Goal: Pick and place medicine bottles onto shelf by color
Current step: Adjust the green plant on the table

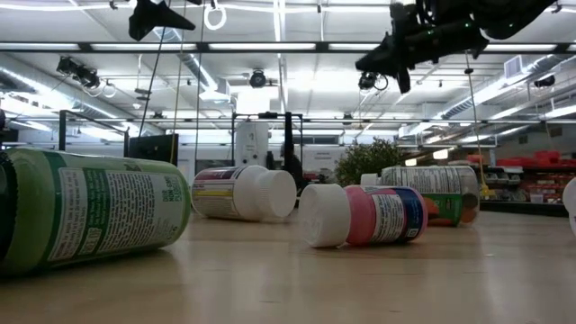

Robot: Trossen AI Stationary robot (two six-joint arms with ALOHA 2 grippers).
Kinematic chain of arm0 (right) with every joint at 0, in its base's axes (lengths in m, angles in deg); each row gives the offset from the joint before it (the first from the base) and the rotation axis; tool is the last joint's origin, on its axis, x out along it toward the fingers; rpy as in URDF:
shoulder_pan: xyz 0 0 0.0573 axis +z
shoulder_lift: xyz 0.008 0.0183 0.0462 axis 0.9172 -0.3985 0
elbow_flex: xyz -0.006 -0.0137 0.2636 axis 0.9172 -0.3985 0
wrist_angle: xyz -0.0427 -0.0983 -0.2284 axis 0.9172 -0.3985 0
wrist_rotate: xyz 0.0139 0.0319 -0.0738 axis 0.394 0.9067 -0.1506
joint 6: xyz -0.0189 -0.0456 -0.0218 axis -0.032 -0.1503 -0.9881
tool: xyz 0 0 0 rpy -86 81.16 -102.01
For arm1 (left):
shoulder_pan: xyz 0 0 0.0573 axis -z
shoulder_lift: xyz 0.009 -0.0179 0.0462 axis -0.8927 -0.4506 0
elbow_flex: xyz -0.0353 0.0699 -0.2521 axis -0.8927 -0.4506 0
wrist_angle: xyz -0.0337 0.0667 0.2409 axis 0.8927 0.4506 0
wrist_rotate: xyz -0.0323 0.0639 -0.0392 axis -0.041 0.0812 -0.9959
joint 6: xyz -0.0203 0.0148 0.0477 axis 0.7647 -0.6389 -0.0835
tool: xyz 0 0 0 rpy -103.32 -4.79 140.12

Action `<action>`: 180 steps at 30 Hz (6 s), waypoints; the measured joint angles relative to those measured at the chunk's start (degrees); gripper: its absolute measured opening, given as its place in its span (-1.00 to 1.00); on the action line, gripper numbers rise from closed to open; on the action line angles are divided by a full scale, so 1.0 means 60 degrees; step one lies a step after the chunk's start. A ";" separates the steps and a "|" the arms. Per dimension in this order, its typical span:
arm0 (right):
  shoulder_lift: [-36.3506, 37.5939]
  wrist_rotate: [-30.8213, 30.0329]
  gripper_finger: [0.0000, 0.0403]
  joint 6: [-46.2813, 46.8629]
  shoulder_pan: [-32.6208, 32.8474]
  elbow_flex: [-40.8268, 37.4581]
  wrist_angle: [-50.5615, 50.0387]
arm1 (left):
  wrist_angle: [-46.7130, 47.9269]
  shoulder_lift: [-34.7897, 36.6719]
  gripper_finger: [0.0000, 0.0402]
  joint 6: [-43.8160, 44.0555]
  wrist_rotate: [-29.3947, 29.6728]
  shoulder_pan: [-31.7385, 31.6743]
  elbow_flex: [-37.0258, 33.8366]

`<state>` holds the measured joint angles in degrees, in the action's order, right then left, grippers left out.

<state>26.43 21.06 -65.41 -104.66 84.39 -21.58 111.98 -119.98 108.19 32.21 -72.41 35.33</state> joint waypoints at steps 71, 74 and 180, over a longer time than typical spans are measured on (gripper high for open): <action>-0.6038 -0.4681 0.57 -0.8813 -0.0734 0.5014 -1.0670 | 0.0379 0.0000 -0.02 -0.0264 -0.0004 0.0823 -0.0007; -0.5963 -0.4821 0.57 -0.8835 -0.0740 0.5009 -1.0707 | 0.0375 0.0000 -0.03 -0.0217 -0.0005 0.0820 -0.0007; -0.5507 -0.4695 -0.98 -0.9578 -0.1860 0.4585 -1.1484 | 0.0372 0.0000 -0.12 -0.0523 -0.0002 0.0812 -0.0007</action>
<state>-6.61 -7.12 -122.88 -115.82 111.90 -90.49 114.21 -119.98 105.05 32.20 -67.53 35.29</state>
